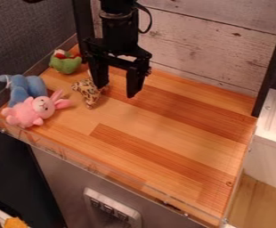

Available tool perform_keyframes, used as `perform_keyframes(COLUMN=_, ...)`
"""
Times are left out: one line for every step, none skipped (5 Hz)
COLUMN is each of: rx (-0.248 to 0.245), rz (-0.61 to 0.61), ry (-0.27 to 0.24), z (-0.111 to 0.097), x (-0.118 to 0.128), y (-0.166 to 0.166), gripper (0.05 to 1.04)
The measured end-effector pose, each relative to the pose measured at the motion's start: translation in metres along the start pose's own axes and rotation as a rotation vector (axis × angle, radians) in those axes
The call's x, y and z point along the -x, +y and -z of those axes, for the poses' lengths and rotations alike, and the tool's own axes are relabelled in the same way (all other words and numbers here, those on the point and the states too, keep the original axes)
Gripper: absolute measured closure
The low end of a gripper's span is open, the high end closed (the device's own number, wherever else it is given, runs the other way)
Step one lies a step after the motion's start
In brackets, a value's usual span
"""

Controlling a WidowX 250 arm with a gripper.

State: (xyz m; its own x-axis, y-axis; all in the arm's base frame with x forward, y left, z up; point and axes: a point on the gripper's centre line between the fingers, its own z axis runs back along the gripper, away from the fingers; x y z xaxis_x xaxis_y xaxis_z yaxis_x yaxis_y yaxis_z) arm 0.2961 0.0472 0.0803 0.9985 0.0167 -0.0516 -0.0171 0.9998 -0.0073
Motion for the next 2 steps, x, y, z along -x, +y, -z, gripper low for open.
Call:
perform_keyframes(rx=0.01, rz=-0.092, ry=0.019, z=0.01, x=-0.005, y=0.017, gripper=0.084)
perform_keyframes(rx=0.02, rz=-0.225, ry=0.013, z=0.008, x=-0.019, y=0.049, gripper=0.085)
